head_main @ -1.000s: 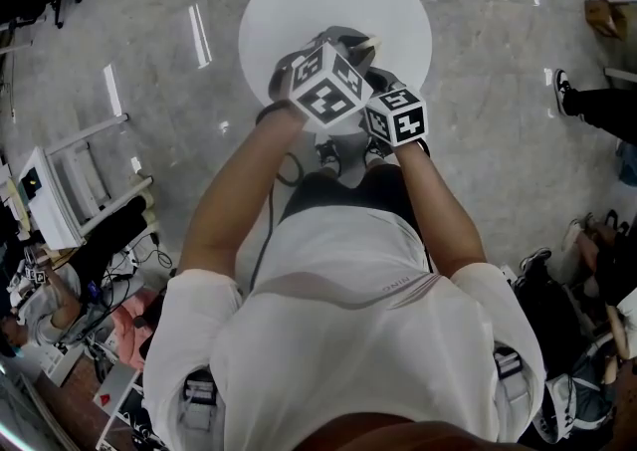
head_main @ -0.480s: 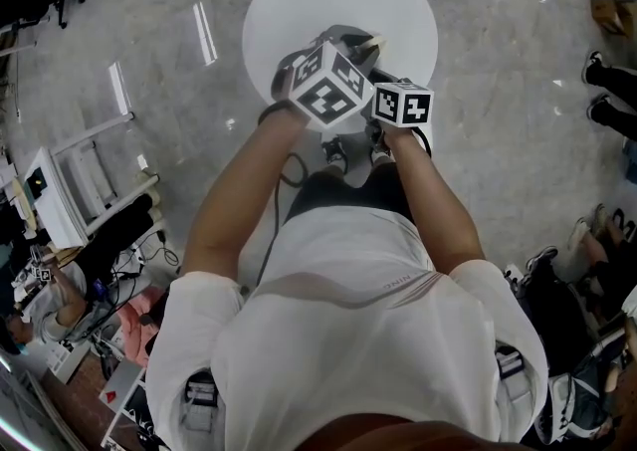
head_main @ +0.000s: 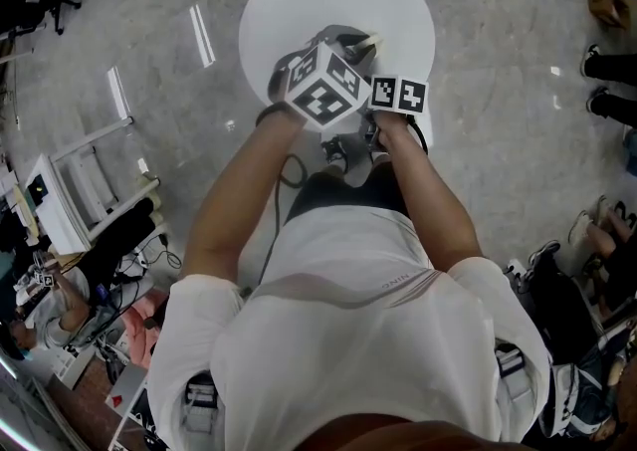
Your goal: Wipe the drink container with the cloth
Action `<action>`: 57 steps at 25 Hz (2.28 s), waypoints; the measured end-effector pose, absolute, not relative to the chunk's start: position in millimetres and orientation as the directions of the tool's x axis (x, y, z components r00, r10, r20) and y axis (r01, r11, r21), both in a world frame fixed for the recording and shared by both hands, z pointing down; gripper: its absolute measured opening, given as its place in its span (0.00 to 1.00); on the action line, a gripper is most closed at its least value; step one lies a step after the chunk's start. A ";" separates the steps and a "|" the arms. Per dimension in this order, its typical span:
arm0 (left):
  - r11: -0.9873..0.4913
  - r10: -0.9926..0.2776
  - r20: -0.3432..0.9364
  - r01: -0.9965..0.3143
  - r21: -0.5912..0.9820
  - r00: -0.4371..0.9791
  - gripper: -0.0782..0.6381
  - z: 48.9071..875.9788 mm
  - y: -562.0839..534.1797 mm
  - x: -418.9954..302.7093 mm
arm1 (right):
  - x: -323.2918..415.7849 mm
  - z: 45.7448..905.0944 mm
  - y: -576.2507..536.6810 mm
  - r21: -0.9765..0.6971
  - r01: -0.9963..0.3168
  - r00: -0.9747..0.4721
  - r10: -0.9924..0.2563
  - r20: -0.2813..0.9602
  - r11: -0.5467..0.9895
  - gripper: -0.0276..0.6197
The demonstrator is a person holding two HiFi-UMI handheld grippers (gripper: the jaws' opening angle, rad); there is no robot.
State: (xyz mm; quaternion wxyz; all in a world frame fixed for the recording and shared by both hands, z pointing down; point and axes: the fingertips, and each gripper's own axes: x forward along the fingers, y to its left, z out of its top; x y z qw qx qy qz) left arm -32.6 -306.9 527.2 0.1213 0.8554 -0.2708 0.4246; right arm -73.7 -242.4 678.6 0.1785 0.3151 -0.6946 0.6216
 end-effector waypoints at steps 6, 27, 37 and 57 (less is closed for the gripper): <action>-0.823 -0.358 0.787 -0.567 -0.012 0.503 0.19 529.6 -307.9 -36.4 | -69.3 673.2 -239.1 -0.761 -0.648 -0.735 -0.238 0.635 -0.030 0.20; -0.827 -0.353 0.788 -0.562 -0.011 0.505 0.19 534.2 -305.4 -25.8 | -16.9 628.9 -259.6 -0.892 -0.416 -0.639 -0.641 0.427 -0.179 0.20; -0.826 -0.350 0.785 -0.563 -0.002 0.511 0.19 532.4 -308.4 -29.9 | -17.5 685.9 -271.6 -0.795 -0.566 -0.581 -0.578 0.573 -0.218 0.20; -0.823 -0.359 0.778 -0.568 -0.004 0.516 0.19 535.2 -302.3 -25.5 | 36.2 595.5 -306.9 -0.593 -0.734 -0.666 -0.522 0.533 0.331 0.20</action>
